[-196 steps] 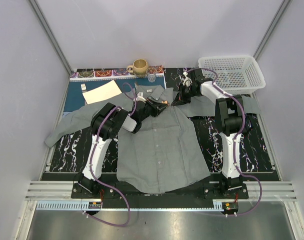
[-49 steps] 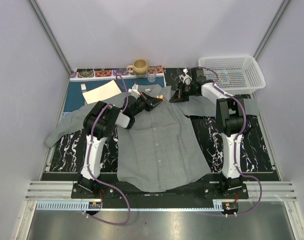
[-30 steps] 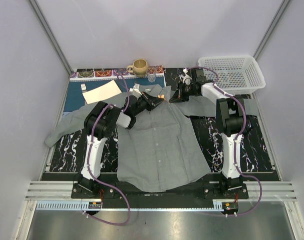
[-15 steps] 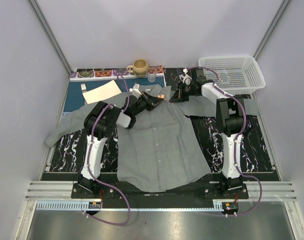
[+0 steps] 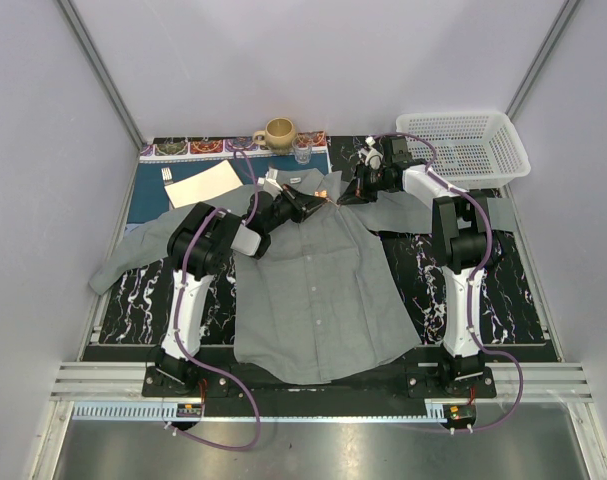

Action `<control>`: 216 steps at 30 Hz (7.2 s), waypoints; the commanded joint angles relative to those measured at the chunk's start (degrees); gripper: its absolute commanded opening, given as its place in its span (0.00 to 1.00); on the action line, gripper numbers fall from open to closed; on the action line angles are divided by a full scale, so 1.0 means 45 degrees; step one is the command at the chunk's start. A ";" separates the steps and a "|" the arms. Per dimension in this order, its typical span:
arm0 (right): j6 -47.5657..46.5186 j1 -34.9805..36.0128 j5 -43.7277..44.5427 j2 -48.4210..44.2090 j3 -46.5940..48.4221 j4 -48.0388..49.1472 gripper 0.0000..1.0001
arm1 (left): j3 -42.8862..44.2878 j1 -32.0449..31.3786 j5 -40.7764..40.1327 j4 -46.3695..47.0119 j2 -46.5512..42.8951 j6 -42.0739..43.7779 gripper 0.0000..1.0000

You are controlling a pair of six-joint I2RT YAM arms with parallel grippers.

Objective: Pin the brooch onto the clothing

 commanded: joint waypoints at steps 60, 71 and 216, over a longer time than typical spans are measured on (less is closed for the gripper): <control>0.0758 0.0168 -0.0602 -0.0768 0.0057 0.1078 0.00 | 0.0580 -0.1007 -0.0204 0.1132 0.0664 -0.0675 0.00; 0.0486 0.0207 -0.0231 -0.0787 0.0057 0.0864 0.00 | 0.0092 -0.0832 -0.0282 0.1620 0.0410 -0.0675 0.00; -0.5983 -0.0593 -0.3667 0.1480 0.2677 -0.1819 0.23 | 0.1909 -0.0968 0.2375 0.4218 0.1894 -0.0812 0.00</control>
